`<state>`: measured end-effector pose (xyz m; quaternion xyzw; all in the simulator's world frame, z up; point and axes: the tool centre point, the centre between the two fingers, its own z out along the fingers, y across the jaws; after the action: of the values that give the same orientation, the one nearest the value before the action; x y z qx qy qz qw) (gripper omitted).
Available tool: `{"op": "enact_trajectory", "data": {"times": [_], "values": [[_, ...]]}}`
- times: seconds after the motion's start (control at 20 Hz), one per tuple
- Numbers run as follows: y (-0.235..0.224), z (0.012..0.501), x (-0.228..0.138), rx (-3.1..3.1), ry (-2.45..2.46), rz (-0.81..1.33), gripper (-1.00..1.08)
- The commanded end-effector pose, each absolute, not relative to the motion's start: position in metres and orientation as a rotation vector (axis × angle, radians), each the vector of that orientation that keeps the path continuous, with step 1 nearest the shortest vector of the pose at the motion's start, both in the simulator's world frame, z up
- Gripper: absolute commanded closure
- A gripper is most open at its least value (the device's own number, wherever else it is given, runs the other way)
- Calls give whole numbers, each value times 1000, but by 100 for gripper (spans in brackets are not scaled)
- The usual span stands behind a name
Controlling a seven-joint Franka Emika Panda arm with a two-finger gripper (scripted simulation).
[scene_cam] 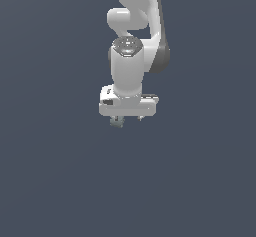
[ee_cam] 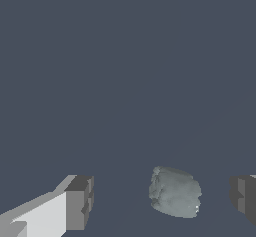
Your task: Pick up the object and move it to a goal position.
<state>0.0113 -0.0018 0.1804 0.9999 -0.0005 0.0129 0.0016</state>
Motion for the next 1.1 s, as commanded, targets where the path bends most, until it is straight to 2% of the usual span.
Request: {"op": "enact_trajectory", "data": {"times": [0.0,0.35,0.6,1.05], "values": [[-2,180,11,3138,-1,41,-92],[-27,185,6,3114,-7,21,-92],[-28,186,6,3112,-6,19,-92],[-35,161,-11,3122,-95,15,-92]]}}
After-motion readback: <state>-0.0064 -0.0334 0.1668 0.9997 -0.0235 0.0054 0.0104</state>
